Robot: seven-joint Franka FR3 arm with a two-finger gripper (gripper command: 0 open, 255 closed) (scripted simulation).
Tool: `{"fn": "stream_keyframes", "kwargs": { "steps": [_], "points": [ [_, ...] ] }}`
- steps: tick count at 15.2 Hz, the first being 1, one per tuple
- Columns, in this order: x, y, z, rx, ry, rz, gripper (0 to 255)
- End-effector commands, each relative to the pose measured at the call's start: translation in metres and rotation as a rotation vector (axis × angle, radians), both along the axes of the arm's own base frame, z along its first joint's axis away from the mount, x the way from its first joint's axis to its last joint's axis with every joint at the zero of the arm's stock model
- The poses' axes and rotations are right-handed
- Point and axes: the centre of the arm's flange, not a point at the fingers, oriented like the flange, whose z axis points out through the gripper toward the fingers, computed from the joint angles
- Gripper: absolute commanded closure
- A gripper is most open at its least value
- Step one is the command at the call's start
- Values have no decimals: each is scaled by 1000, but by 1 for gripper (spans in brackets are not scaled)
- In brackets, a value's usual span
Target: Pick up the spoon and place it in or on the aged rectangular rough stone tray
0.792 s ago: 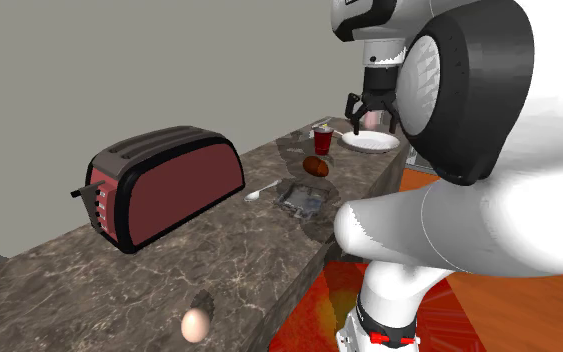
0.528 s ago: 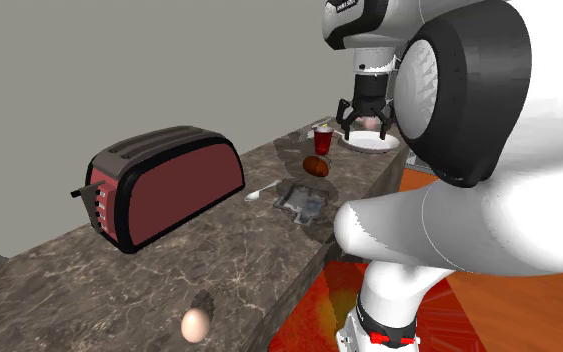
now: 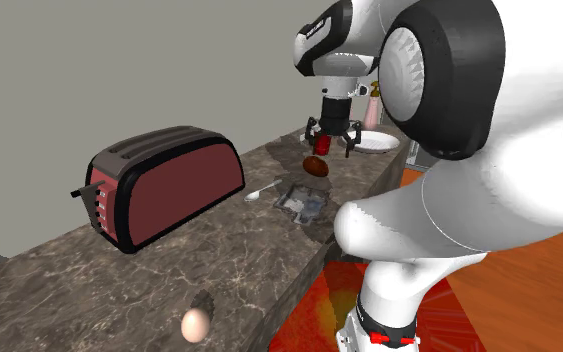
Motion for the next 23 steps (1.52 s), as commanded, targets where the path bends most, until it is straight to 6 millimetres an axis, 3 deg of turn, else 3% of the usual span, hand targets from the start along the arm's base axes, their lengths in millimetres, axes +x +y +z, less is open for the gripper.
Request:
{"fn": "stream_keyframes", "kwargs": {
  "steps": [1, 18, 23],
  "points": [
    [6, 18, -13, 16, 5, -45, 0],
    [96, 167, -128, 140, 51, -400, 0],
    [100, 176, -153, 144, 53, -413, 0]
  ]
}}
